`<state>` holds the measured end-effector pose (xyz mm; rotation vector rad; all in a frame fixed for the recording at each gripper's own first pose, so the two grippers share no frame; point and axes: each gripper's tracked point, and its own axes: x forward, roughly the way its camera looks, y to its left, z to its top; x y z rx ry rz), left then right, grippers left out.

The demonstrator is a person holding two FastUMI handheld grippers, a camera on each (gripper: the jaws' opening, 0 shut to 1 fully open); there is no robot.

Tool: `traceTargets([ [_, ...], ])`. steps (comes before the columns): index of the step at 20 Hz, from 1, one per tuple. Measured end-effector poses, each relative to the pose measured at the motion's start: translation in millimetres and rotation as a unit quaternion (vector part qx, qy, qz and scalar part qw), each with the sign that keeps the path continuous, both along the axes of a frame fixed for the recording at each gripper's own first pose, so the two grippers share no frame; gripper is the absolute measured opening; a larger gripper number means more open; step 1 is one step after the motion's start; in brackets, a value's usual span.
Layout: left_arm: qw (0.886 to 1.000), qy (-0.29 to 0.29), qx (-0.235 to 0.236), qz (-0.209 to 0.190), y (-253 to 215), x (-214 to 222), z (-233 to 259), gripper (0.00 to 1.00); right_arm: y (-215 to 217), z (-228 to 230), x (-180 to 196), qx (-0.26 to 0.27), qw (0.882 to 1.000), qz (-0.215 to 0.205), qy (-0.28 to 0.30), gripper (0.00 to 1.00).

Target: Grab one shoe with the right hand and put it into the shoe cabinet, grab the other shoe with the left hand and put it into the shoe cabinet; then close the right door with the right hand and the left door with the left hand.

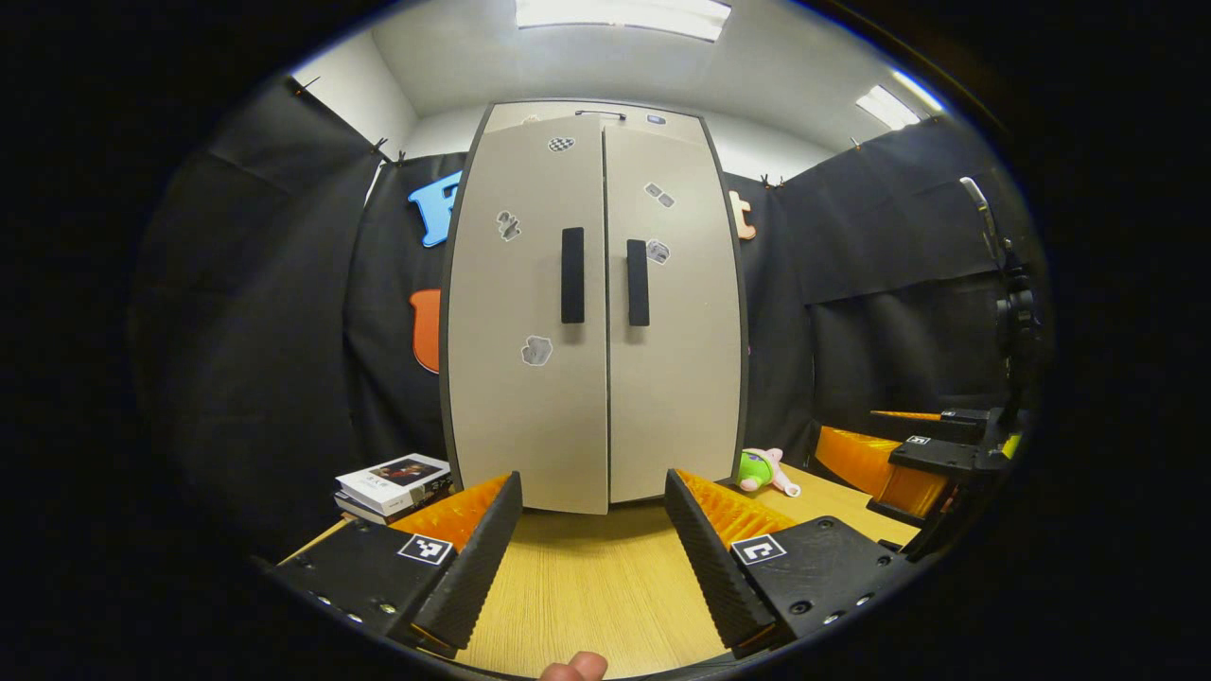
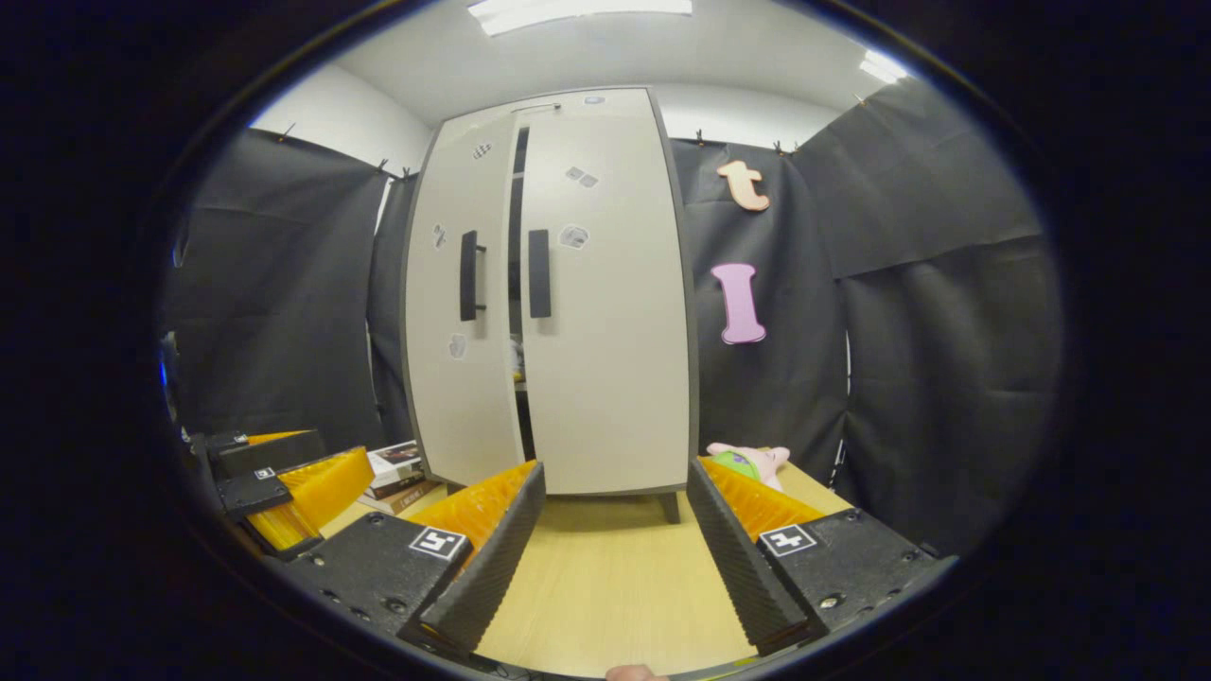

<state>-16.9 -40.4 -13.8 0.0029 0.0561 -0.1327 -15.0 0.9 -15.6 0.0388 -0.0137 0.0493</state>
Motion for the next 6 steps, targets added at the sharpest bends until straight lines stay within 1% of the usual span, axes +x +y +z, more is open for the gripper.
traceTargets([
  [6, 1.0, 0.003, -0.009, 0.01, 6.7, 1.5, 0.1, 0.91, 0.9, 1.1, 0.4, -0.007, 1.0, 0.0, -0.001, 0.98],
])
